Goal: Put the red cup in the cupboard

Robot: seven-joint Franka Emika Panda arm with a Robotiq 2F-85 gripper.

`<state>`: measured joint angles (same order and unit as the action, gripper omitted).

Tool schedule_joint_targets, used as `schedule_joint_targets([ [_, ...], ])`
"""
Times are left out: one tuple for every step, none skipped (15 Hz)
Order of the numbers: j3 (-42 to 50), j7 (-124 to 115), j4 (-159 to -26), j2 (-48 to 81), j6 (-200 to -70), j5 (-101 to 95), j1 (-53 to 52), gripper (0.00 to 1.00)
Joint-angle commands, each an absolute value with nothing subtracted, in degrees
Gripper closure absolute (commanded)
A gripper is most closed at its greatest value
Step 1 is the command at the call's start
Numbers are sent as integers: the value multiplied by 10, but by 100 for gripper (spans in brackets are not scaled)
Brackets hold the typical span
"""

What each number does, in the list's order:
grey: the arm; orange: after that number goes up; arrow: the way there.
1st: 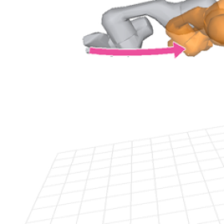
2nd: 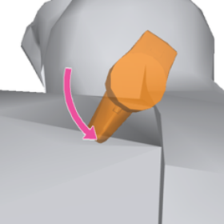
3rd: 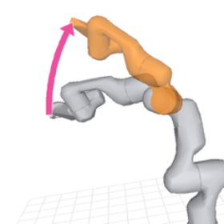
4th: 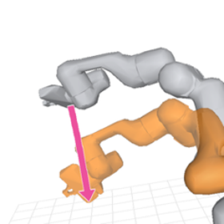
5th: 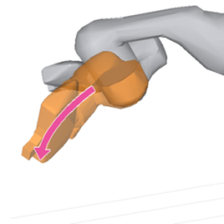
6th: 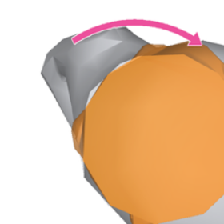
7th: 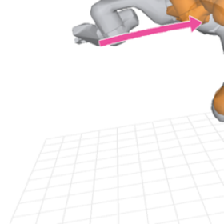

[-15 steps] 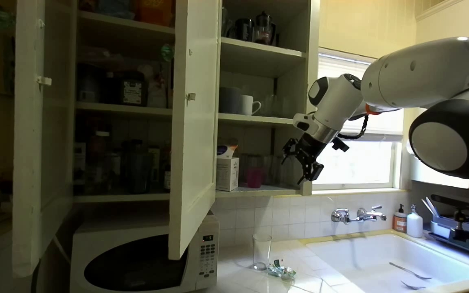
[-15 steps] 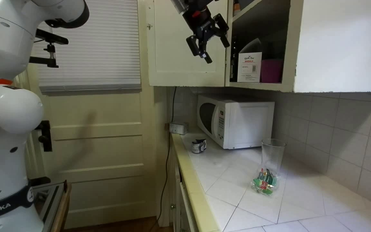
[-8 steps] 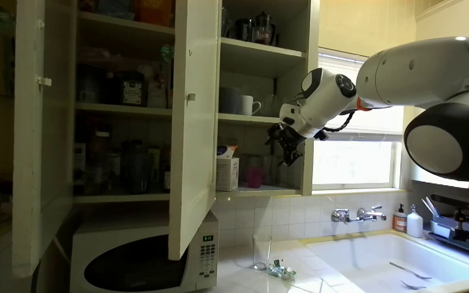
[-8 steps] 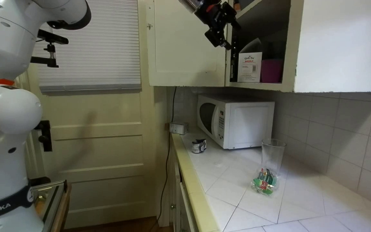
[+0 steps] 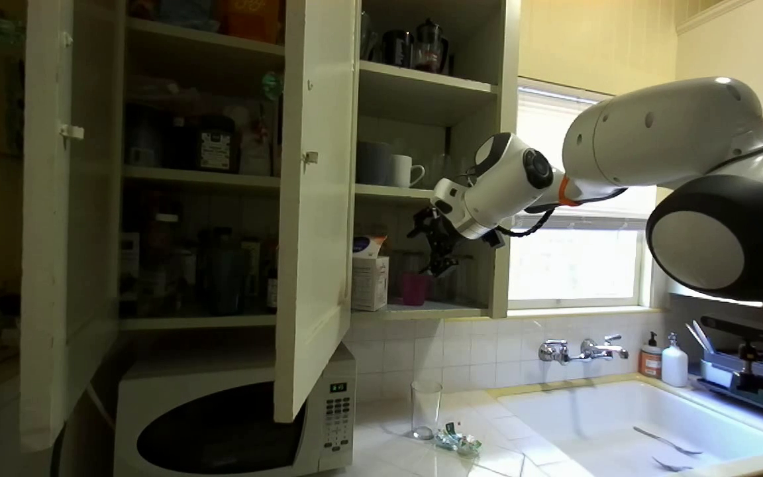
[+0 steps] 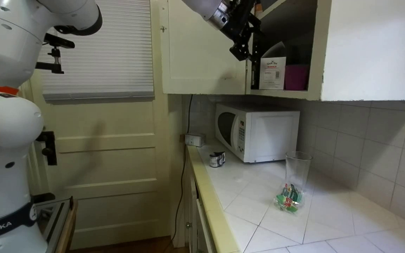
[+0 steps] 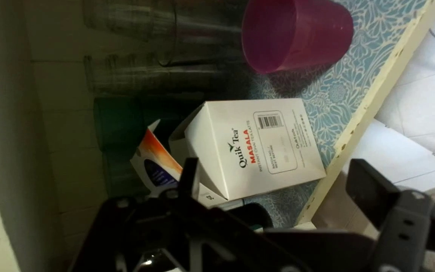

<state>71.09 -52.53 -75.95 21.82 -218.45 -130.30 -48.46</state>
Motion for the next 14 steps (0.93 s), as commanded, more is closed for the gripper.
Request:
schedule_joint_targets([
  [678, -523, -745, 239, -2192, -1262, -437, 0],
  [673, -527, -739, 247, -2195, -1255, -427, 0],
  [669, -535, -727, 261, -2206, -1248, -413, 0],
  [664, -538, -721, 269, -2208, -1241, -402, 0],
  [661, -546, -713, 278, -2210, -1234, -392, 0],
  [660, -554, -702, 288, -2212, -1230, -386, 0],
  [657, -563, -690, 297, -2216, -1223, -378, 0],
  [658, -579, -674, 309, -2221, -1220, -373, 0],
  [660, -595, -659, 322, -2226, -1219, -370, 0],
  [661, -609, -644, 333, -2232, -1218, -366, 0],
  [663, -625, -629, 344, -2239, -1218, -363, 0],
  [666, -641, -614, 354, -2244, -1219, -359, 0],
  [667, -658, -598, 364, -2250, -1219, -354, 0],
  [668, -674, -585, 371, -2255, -1219, -348, 0],
])
